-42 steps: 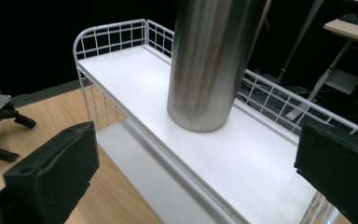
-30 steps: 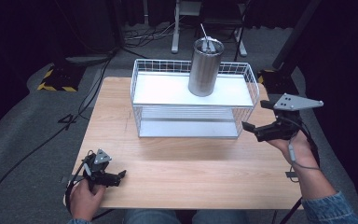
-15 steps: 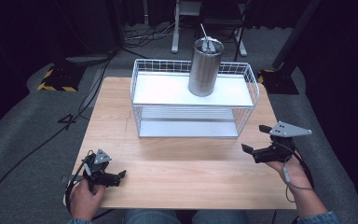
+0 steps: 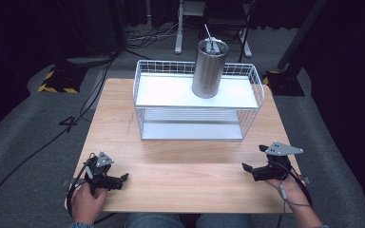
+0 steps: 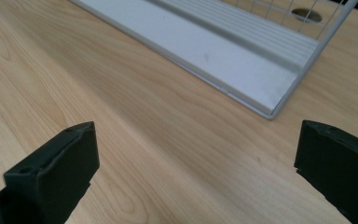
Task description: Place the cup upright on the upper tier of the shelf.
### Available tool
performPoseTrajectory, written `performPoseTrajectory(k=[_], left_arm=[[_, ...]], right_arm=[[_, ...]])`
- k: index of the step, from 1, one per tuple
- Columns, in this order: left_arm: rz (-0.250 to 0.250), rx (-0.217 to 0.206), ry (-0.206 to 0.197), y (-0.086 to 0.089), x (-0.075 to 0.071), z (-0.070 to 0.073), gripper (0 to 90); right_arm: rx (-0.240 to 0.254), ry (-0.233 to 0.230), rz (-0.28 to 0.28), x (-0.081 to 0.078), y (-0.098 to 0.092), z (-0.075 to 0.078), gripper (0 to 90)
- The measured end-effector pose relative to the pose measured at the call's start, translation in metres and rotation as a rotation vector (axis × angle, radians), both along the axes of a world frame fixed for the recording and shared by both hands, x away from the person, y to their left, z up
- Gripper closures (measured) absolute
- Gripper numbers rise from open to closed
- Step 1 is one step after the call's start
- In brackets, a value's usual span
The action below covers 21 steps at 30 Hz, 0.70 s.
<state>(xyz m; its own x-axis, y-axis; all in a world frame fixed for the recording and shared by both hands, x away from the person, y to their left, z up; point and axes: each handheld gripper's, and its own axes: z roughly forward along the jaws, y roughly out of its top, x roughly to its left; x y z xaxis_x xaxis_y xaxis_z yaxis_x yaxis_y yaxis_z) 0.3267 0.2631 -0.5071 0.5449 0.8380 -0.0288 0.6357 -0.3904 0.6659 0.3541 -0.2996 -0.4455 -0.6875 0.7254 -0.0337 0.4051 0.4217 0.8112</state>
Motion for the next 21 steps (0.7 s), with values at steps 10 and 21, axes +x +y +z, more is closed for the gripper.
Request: performPoseTrajectory(k=[10,21], left_arm=[[0.002,0.0,-0.002,0.0,0.0,0.0,0.4],[0.0,0.001,-0.001,0.0,0.0,0.0,0.4]], right_arm=[[-0.019,0.04,-0.035,-0.006,-0.005,-0.034,0.4],[-0.139,0.072,-0.079,-0.008,-0.001,-0.056,5.1]])
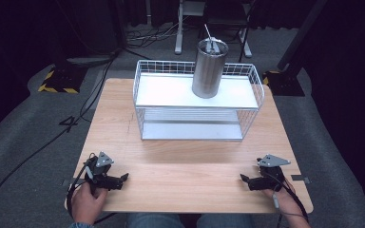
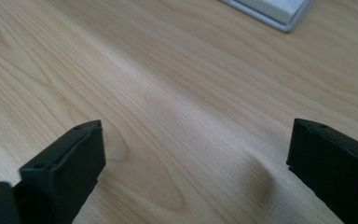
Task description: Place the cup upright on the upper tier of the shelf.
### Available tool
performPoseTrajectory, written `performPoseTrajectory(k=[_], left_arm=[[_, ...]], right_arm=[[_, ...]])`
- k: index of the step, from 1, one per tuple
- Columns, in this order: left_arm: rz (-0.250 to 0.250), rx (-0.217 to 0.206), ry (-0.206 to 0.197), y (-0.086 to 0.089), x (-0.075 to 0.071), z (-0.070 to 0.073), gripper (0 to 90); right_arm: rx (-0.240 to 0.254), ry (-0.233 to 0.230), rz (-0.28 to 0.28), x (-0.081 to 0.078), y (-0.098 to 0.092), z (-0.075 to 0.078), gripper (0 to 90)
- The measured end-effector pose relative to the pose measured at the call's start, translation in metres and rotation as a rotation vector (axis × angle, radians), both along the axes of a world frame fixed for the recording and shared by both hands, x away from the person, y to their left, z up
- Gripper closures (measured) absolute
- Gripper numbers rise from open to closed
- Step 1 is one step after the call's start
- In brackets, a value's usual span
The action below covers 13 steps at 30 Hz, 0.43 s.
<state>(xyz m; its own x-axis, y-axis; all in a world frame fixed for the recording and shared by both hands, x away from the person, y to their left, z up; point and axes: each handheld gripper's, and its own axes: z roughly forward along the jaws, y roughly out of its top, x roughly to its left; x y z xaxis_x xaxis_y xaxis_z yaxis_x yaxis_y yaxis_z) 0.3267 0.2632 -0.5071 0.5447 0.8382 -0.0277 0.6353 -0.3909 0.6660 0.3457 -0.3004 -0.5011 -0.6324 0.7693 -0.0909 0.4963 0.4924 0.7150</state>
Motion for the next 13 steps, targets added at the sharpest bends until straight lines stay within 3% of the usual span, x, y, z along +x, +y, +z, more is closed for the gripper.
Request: performPoseTrajectory(k=[5,8,13], left_arm=[[-0.001,0.003,-0.003,0.0001,0.0001,-0.0001,0.4],[0.0,-0.001,0.001,-0.0001,-0.0001,0.0,0.4],[-0.001,0.004,-0.002,0.0001,0.0,0.0001,0.4]], right_arm=[[0.029,-0.001,-0.025,-0.0002,-0.0019,-0.0045,2.5],[0.061,0.06,-0.082,0.0044,-0.0033,-0.0056,0.0],[0.06,0.057,-0.109,0.005,-0.0031,-0.0056,0.0]])
